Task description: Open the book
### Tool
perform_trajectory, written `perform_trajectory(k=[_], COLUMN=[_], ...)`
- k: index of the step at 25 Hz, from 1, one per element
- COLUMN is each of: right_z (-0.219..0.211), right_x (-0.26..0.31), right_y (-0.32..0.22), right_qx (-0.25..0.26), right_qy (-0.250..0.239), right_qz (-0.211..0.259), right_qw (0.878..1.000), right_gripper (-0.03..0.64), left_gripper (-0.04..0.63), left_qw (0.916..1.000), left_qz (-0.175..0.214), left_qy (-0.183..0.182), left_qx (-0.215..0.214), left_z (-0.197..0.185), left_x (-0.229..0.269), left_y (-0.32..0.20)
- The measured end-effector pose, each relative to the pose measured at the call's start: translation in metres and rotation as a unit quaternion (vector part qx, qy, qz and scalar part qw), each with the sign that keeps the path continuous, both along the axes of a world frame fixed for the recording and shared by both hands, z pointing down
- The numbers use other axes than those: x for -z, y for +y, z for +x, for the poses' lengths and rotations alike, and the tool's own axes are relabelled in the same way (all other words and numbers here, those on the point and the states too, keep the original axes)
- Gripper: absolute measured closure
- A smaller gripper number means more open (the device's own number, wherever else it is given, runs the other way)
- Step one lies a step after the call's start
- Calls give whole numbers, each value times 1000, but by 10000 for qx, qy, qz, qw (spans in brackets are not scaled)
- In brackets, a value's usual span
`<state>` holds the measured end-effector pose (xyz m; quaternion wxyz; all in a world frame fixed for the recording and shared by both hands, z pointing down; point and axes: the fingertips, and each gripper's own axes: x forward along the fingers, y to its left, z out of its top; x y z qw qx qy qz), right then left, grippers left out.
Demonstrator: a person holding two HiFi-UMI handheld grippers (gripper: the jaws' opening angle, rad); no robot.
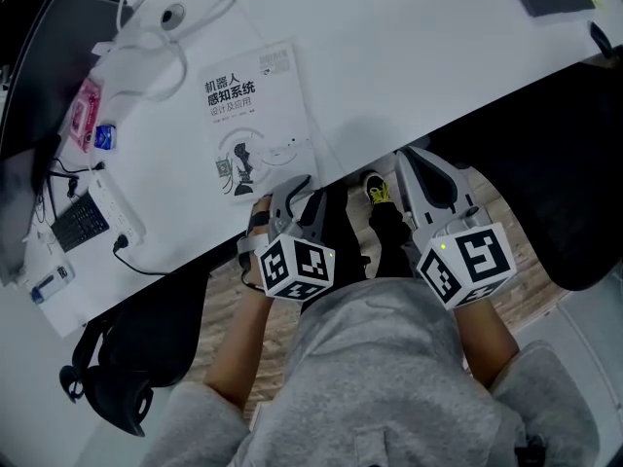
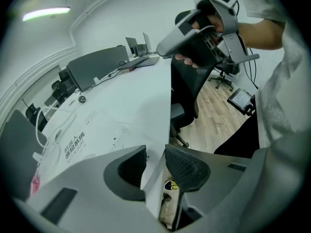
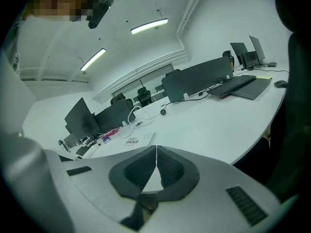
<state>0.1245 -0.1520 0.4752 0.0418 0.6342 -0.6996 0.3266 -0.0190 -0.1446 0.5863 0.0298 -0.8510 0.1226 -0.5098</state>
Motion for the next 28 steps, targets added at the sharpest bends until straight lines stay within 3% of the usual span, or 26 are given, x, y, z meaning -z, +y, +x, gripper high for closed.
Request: perform_trajectory(k=[4, 11, 16, 20, 22, 24, 28], right_z=[2, 5, 9, 11, 11, 8, -2], right_x=[2, 3, 11, 17, 22, 26, 36], right_y=[-1, 0, 0, 1, 1, 0, -3], right_qx=[-77, -140, -177, -145, -131, -83, 86], right_qy=[-43, -96, -71, -71, -84, -111, -144], right_qz=[13, 45, 134, 158, 182, 223, 306], right_qw=[10000, 9998, 9997, 9997, 9997, 9997, 9994], right_gripper=[591, 591, 591, 591, 591, 591, 591], left_gripper=[476, 566, 580, 583, 583, 583, 583], left_qw=[9998, 9977, 9985, 9961, 9901, 9791, 9453], left_qz=[16, -493, -306, -134, 75, 416, 881], left_qy=[-71, 178, 375, 823, 1184, 1519, 2060], left_qx=[-186, -419, -235, 279, 746, 1288, 2372], left_z=[1, 4, 3, 0, -6, -16, -51], left_x=[2, 4, 16, 40, 60, 83, 120], left_y=[1, 8, 4, -7, -20, -37, -67])
